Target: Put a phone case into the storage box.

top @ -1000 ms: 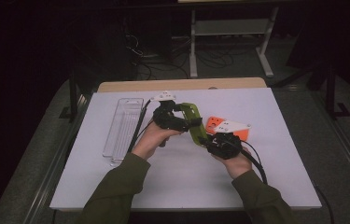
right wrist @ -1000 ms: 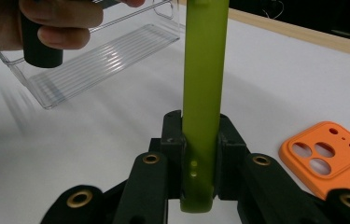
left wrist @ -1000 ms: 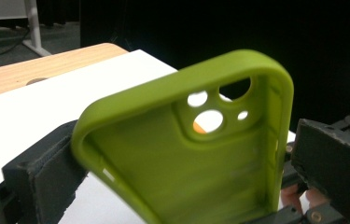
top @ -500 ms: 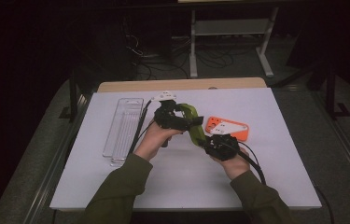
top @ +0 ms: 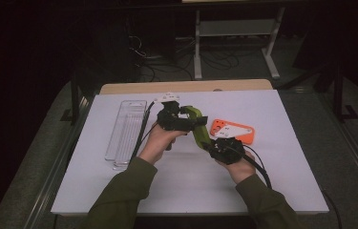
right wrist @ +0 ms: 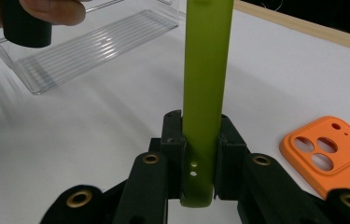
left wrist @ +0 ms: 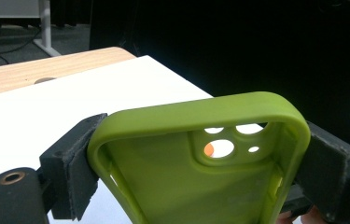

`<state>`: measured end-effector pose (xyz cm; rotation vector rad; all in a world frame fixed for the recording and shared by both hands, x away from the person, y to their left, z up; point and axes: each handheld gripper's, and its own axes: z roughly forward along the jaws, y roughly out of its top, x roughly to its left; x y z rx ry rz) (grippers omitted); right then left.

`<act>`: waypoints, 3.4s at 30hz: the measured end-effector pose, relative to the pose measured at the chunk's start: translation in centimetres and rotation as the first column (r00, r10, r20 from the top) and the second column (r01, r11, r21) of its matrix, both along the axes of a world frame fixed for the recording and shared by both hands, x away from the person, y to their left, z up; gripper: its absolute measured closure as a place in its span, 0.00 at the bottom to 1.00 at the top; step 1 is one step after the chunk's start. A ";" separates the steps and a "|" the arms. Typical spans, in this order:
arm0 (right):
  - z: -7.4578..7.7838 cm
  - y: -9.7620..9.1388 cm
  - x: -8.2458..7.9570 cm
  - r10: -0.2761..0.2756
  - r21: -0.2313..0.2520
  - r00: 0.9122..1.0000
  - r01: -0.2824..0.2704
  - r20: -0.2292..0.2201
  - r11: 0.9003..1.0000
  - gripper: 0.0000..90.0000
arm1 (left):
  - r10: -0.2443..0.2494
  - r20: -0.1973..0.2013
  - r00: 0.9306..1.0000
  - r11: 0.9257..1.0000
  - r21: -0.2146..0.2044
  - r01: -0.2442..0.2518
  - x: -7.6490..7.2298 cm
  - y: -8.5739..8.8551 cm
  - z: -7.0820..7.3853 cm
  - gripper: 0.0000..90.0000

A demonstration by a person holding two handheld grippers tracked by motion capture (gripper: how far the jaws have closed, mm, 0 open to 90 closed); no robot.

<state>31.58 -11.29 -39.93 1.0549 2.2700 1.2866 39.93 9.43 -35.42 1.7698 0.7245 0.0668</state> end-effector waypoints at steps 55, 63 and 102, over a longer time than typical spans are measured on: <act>-3.2 -7.3 -3.0 0.005 -0.049 1.000 -0.005 -0.014 0.999 0.00 | 0.070 0.104 0.992 0.991 0.105 -0.081 -0.6 2.3 2.2 0.16; -3.9 -7.6 -3.6 0.025 -0.060 0.999 -0.027 -0.045 0.998 0.00 | 0.076 0.122 0.990 0.989 0.118 -0.091 -0.8 3.1 3.1 0.16; -3.9 -7.4 -3.3 0.036 -0.092 0.998 -0.040 -0.047 0.995 0.00 | 0.295 0.218 0.930 0.929 0.163 -0.333 3.2 10.8 7.6 0.16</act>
